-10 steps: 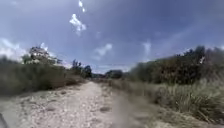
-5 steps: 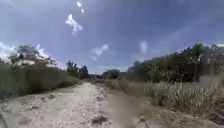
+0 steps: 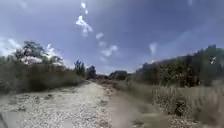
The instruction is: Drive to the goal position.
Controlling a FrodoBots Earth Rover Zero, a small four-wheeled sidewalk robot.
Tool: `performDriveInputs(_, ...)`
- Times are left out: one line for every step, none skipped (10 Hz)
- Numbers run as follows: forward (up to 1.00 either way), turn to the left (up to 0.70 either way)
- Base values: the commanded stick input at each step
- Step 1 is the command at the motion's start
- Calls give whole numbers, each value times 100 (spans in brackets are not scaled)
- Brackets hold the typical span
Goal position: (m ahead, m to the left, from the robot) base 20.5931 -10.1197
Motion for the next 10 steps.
performDriveInputs(85, 4)
performDriveInputs(85, 4)
performDriveInputs(85, 4)
performDriveInputs(85, 4)
performDriveInputs(85, 4)
performDriveInputs(85, 4)
performDriveInputs(85, 4)
performDriveInputs(85, 4)
performDriveInputs(85, 4)
performDriveInputs(85, 4)
